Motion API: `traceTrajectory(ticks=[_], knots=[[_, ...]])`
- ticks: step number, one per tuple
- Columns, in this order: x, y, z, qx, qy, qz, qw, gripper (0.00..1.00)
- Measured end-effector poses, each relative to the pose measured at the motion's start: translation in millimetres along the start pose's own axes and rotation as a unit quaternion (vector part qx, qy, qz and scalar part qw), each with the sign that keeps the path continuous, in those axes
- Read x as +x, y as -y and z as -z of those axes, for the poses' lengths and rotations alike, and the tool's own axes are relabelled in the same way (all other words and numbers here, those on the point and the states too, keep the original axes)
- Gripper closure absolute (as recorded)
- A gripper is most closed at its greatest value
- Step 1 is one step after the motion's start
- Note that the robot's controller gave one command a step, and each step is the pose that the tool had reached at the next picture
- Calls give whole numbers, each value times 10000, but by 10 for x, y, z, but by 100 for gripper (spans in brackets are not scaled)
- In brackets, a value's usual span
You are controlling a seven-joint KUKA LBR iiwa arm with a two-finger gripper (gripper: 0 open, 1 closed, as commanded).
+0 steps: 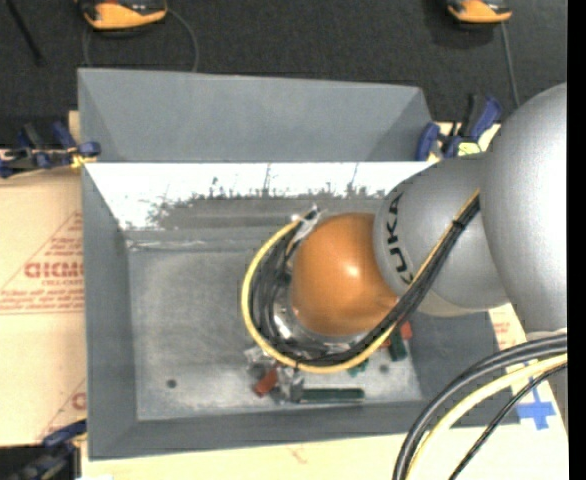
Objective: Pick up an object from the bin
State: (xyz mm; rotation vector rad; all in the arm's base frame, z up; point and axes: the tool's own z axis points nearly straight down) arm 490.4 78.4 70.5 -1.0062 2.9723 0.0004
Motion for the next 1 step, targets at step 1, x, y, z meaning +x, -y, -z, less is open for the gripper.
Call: traceTrajectory(ticks=[1], knots=[[-384, -392, 1379, 17, 37, 277, 9996, 100]])
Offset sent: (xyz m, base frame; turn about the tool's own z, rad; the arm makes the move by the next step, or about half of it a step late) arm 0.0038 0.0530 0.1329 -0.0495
